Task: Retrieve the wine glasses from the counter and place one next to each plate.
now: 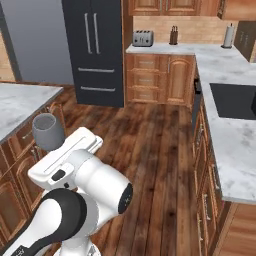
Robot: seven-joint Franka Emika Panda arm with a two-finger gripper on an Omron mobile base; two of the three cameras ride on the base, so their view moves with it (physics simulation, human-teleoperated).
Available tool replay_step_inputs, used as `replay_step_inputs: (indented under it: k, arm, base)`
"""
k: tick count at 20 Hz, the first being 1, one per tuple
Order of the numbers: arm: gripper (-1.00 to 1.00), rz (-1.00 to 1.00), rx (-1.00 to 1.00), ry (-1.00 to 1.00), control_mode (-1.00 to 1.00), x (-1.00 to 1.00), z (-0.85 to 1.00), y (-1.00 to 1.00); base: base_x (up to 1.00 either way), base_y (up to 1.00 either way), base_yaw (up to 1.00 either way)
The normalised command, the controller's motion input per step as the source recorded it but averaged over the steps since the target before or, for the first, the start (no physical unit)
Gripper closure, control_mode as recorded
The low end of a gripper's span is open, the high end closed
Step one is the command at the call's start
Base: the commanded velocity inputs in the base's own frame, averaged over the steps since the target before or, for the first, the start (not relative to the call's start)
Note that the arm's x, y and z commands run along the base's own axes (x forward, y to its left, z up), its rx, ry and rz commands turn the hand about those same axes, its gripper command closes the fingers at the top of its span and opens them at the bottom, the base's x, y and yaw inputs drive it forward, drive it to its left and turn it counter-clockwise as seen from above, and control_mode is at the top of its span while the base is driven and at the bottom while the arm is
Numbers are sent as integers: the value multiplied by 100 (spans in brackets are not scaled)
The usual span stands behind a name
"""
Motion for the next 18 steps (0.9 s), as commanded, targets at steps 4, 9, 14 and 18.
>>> replay_step_inputs:
  k: [4, 9, 14, 18]
  arm:
    - [100, 0, 0, 0, 100, 0, 0, 0]
    - [100, 0, 0, 0, 100, 0, 0, 0]
    - [100, 0, 0, 0, 100, 0, 0, 0]
    - [100, 0, 0, 0, 100, 0, 0, 0]
  base:
    - [-100, -25, 8]
    - [-100, -94, 13]
    - [14, -100, 5]
    - [40, -100, 14]
